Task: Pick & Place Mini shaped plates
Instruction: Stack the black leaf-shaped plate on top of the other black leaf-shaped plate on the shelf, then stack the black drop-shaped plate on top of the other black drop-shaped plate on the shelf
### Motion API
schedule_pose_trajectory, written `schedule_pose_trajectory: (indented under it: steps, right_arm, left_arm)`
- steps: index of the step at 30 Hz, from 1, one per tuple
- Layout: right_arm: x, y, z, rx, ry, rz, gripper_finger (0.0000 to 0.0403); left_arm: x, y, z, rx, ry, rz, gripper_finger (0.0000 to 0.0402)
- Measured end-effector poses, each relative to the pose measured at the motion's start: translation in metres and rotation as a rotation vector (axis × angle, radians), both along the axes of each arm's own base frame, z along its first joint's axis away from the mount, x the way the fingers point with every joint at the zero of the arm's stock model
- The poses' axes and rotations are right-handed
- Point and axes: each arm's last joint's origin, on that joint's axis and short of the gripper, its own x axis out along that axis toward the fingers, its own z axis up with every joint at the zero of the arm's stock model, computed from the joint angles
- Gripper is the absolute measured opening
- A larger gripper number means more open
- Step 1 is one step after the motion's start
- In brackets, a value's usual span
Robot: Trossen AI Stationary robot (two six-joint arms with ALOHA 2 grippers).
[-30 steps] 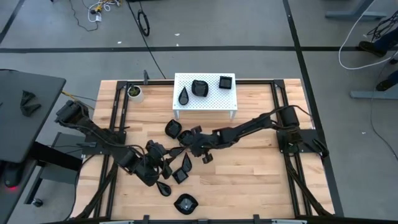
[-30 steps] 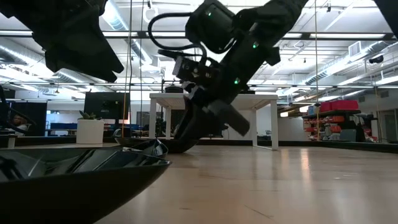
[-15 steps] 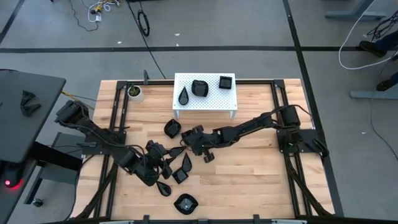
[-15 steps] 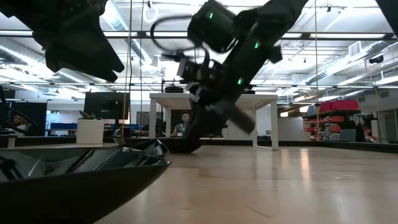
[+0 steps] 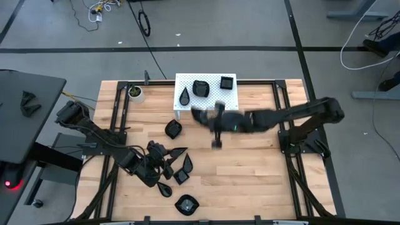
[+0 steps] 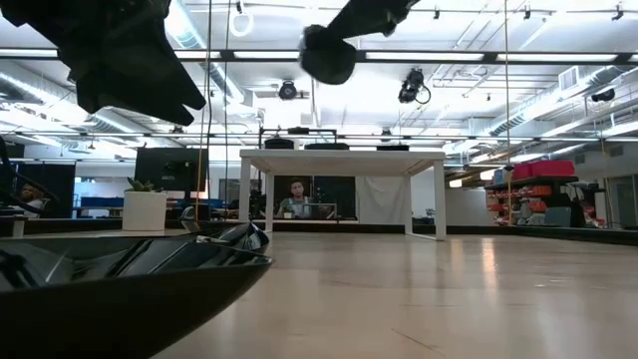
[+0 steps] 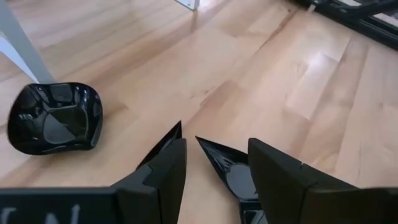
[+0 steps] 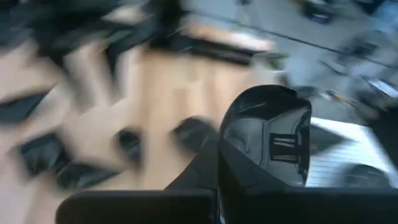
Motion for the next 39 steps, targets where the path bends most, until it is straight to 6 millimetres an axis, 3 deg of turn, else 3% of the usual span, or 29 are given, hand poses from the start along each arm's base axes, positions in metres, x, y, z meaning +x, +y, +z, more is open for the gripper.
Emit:
schedule_pose_trajectory:
  steps: [3, 7, 13, 22, 27, 34, 39]
  right_arm:
    - [0.0, -0.04, 0.011, 0.02, -0.04, -0.121, 0.0002]
    - [0.007, -0.086, 0.001, 0.062, -0.02, -0.171, 0.0002]
    - [0.014, -0.126, -0.02, 0.064, 0.029, -0.246, 0.0003]
    - [0.019, -0.133, -0.031, -0.015, 0.08, -0.207, 0.0029]
    - [0.019, -0.133, -0.03, -0.028, 0.074, -0.212, 0.0064]
    - [0.019, -0.133, -0.03, 0.015, 0.058, -0.238, 0.0124]
    - [0.021, -0.127, -0.031, 0.064, 0.053, -0.201, 0.0132]
  left_arm:
    - [0.0, 0.0, 0.0, 0.006, -0.004, 0.005, 0.0178]
    - [0.001, 0.0, 0.0, 0.011, -0.015, 0.012, 0.0178]
    - [0.001, 0.0, 0.0, 0.015, -0.023, 0.018, 0.0178]
    - [0.001, 0.0, 0.001, 0.013, -0.026, 0.018, 0.0178]
    - [0.001, 0.0, 0.001, 0.012, -0.027, 0.018, 0.0178]
    - [0.001, 0.0, 0.001, 0.012, -0.027, 0.018, 0.0178]
    - [0.001, 0.0, 0.001, 0.012, -0.027, 0.018, 0.0178]
